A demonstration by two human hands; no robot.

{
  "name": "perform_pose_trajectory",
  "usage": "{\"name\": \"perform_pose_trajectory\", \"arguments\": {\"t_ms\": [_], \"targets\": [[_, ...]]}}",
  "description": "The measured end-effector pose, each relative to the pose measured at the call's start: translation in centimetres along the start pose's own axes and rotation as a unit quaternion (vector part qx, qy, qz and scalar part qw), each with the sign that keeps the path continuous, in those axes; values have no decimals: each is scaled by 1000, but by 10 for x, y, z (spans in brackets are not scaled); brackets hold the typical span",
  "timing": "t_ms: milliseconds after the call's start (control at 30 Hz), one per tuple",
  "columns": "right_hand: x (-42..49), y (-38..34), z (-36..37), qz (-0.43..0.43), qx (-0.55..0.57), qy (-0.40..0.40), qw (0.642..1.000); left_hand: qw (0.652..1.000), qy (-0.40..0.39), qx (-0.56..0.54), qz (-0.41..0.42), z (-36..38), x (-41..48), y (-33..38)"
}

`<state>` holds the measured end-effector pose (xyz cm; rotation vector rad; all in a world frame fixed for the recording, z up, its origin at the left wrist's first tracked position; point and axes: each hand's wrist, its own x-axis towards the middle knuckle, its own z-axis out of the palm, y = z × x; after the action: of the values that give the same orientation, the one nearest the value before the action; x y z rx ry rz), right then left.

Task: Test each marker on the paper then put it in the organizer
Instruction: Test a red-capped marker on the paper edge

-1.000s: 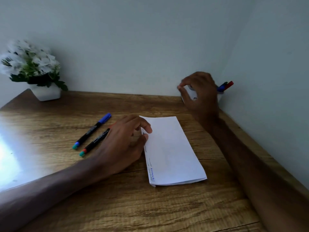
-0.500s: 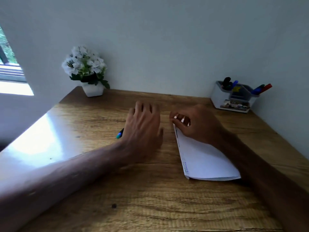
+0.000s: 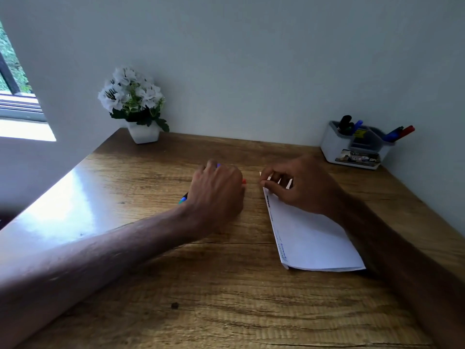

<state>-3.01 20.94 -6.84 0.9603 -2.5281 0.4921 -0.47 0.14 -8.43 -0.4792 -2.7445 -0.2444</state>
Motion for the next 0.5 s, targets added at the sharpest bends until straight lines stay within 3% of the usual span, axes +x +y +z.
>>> {"name": "perform_pose_trajectory", "arguments": {"t_ms": [133, 233, 333, 500], "targets": [[0, 0, 1, 10, 15, -13, 1000, 989, 15, -145, -21, 5, 6, -5], [0, 0, 2, 31, 40, -24, 998, 959, 17, -280, -42, -1, 12, -2], [-1, -2, 0, 58, 79, -30, 995, 937, -1, -341, -72, -4, 14, 1], [-1, -10, -9, 124, 185, 0, 975, 853, -57, -501, -133, -10, 16, 0]]}}
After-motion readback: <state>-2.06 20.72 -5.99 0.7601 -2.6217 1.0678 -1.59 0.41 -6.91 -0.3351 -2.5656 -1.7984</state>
